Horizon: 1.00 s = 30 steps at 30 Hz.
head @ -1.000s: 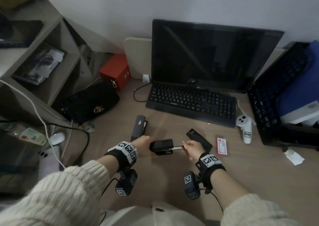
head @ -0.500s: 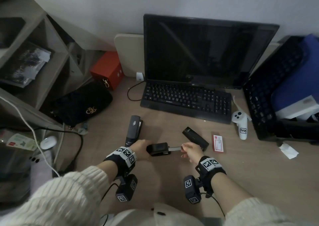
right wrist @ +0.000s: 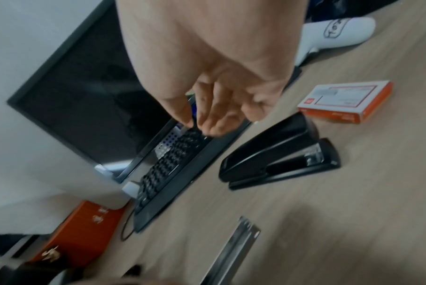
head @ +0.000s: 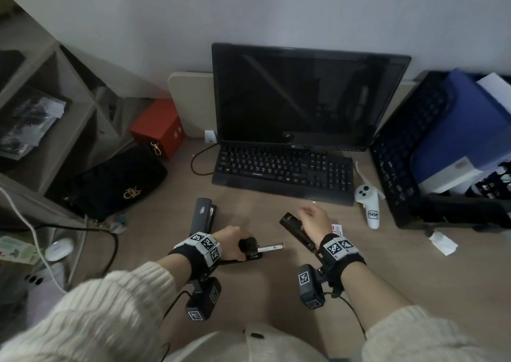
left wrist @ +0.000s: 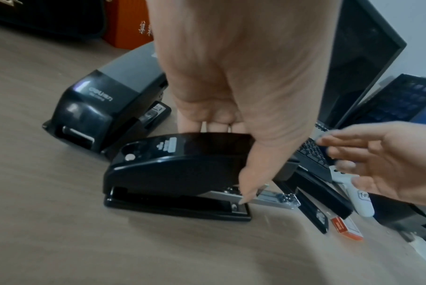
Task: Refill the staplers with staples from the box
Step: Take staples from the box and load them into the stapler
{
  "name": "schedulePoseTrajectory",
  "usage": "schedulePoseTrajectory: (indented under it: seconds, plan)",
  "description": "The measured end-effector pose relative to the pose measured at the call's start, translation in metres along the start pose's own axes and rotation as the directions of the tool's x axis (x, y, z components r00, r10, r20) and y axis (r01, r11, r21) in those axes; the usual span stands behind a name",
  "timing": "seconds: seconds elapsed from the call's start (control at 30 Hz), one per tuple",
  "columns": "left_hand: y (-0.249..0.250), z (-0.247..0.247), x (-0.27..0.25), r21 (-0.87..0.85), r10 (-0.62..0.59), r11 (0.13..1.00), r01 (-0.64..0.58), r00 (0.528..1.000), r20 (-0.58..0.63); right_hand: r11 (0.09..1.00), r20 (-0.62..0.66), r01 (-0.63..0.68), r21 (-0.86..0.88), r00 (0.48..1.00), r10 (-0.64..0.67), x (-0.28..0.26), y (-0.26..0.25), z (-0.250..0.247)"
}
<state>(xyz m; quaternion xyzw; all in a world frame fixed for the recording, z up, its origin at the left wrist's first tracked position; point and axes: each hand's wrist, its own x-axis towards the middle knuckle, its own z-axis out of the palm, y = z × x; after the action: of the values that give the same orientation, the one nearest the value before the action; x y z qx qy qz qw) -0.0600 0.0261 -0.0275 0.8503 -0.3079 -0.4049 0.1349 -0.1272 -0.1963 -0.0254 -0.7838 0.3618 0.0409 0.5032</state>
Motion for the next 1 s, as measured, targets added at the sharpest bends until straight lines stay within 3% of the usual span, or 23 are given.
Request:
schedulePoseTrajectory:
  seconds: [0.1, 0.17, 0.23, 0.3, 0.47, 0.6, 0.77, 0.87, 1.0]
  plan:
    - [-0.001, -0.003, 0.006, 0.016, -0.009, 1.0, 0.009, 1.0, -0.014, 0.992, -0.183, -0.11, -0.057, 0.978, 0.098, 0.016, 0.019, -0.026]
    - [-0.001, -0.002, 0.009, 0.01, -0.008, 1.0, 0.009, 0.999, -0.032, 0.957, -0.233, -0.224, -0.184, 0.956, 0.179, 0.024, 0.032, -0.039]
    - [-0.002, -0.002, 0.011, 0.0, -0.006, 1.0, 0.006, 0.998, -0.062, 0.889, -0.243, -0.325, -0.323, 0.936, 0.254, 0.025, 0.044, -0.046]
    - [-0.004, -0.003, 0.013, -0.012, -0.003, 1.0, 0.001, 0.995, -0.105, 0.856, -0.254, -0.393, -0.335, 0.913, 0.32, 0.026, 0.055, -0.046]
    - [-0.006, -0.004, 0.012, -0.035, -0.024, 0.999, 0.021, 0.995, -0.1, 0.81, -0.206, -0.419, -0.41, 0.908, 0.365, 0.027, 0.073, -0.037]
    - [-0.008, -0.008, 0.013, -0.03, -0.045, 0.999, 0.043, 0.998, -0.049, 0.792, -0.182, -0.355, -0.497, 0.935, 0.305, 0.023, 0.073, -0.033]
    - [-0.004, -0.004, 0.011, -0.031, -0.027, 0.999, 0.027, 1.0, -0.011, 0.673, -0.232, -0.321, -0.666, 0.947, 0.222, 0.021, 0.07, -0.034]
    - [-0.007, -0.004, 0.011, -0.057, -0.031, 0.998, 0.03, 1.0, -0.004, 0.729, -0.286, -0.297, -0.616, 0.947, 0.145, 0.019, 0.058, -0.033]
    - [-0.003, -0.007, 0.009, -0.105, -0.014, 0.994, 0.013, 1.0, -0.003, 0.837, -0.308, -0.164, -0.522, 0.951, -0.005, 0.022, 0.035, -0.029]
